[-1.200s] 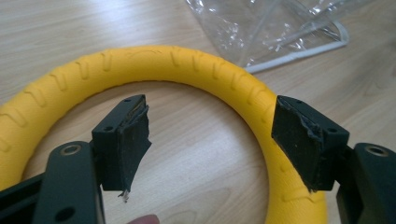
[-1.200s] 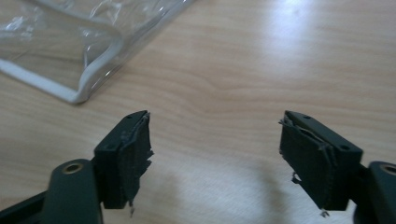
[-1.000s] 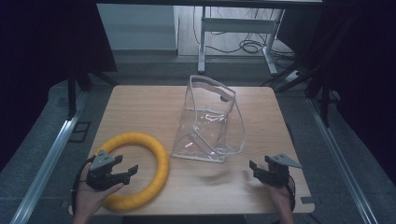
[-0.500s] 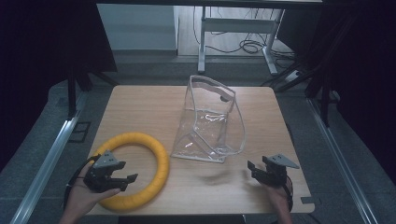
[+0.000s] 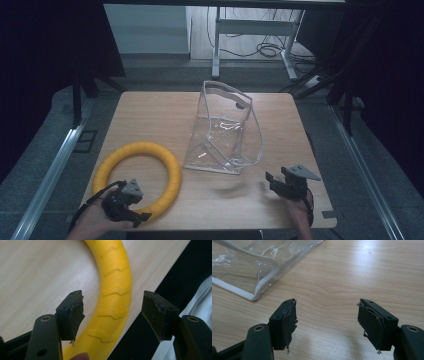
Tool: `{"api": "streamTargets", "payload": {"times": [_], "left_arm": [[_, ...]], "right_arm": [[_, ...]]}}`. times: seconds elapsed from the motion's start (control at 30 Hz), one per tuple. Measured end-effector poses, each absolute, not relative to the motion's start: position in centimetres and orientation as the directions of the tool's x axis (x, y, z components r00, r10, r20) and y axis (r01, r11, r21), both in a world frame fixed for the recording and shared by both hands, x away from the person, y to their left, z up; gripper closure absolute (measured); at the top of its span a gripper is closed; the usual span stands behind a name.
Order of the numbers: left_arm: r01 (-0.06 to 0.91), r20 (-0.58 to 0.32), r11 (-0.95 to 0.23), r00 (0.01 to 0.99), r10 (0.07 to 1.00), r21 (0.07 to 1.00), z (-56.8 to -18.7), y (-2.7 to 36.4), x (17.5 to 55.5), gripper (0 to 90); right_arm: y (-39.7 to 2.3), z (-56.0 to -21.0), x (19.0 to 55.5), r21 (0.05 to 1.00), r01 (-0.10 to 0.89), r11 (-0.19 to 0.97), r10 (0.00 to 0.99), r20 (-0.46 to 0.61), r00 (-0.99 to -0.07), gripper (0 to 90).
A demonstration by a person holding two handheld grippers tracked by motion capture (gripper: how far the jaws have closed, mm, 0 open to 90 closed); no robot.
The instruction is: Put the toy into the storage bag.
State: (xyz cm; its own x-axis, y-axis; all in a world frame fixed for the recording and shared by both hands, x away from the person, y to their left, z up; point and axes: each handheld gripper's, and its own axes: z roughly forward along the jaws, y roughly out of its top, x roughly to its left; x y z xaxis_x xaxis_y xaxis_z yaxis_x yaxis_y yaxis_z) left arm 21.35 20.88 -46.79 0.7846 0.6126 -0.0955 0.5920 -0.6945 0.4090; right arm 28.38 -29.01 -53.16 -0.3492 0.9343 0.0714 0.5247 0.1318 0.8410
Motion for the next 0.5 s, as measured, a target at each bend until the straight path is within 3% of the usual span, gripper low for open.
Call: {"api": "streamTargets", "payload": {"times": [0.13,0.5], "left_arm": [[0.582,-0.085,-0.746,0.803,0.590,0.325,-48.0,19.7,21.5,34.4],[0.588,-0.064,-0.766,0.802,0.594,0.259,-50.2,18.7,22.6,38.0]], "right_arm": [[-29.1,-53.2,28.3,0.840,0.528,0.124,0.937,0.076,-0.341,31.7],[-29.1,-53.2,28.2,0.840,0.529,0.124,0.941,0.069,-0.331,31.8]]}}
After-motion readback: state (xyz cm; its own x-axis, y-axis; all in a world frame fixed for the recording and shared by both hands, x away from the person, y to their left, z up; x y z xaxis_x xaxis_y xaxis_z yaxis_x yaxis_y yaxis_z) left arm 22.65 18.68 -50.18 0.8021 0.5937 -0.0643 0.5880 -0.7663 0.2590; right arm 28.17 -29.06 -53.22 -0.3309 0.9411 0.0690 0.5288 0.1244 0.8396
